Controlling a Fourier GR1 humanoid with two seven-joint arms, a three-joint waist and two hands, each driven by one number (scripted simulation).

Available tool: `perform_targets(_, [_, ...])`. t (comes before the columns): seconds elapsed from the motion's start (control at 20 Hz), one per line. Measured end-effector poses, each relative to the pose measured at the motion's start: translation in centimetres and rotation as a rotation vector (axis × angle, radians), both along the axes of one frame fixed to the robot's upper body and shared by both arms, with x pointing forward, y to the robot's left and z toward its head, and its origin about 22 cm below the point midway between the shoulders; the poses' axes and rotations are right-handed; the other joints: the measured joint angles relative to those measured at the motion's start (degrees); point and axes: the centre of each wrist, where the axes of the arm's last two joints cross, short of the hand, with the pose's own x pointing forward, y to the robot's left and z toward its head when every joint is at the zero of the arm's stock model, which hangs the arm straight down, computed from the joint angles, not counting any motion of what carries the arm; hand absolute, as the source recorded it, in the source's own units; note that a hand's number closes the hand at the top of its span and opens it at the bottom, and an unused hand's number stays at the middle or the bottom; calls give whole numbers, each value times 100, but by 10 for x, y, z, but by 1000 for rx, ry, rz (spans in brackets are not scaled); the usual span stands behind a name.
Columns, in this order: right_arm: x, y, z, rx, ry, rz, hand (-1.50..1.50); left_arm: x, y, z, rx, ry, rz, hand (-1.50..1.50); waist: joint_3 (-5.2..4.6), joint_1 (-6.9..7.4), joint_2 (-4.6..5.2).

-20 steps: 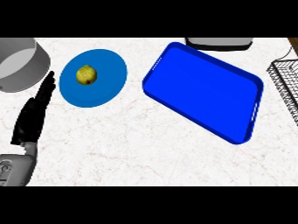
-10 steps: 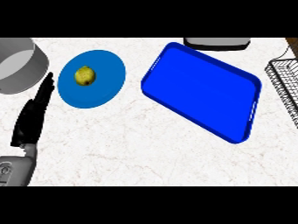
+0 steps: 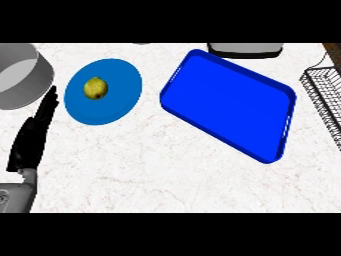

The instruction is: Pick the sweet potato from the tray and place it in the tiered basket

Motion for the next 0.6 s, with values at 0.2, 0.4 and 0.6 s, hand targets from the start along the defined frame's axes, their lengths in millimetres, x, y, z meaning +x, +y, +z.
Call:
perform_targets(0.2, [-4,8,16,-13,-78,-39,-150,0,6,1,-1,8,16,0,-7,-80,-36])
perform_targets(0.4, [-11,26,18,20,-163,-53,-150,-5,11,-1,0,17,36,0,-11,-186,-96])
perform_targets(0.6, [-24,50,7,41,-219,-49,-150,-9,16,-4,0,25,55,0,-14,-302,-147])
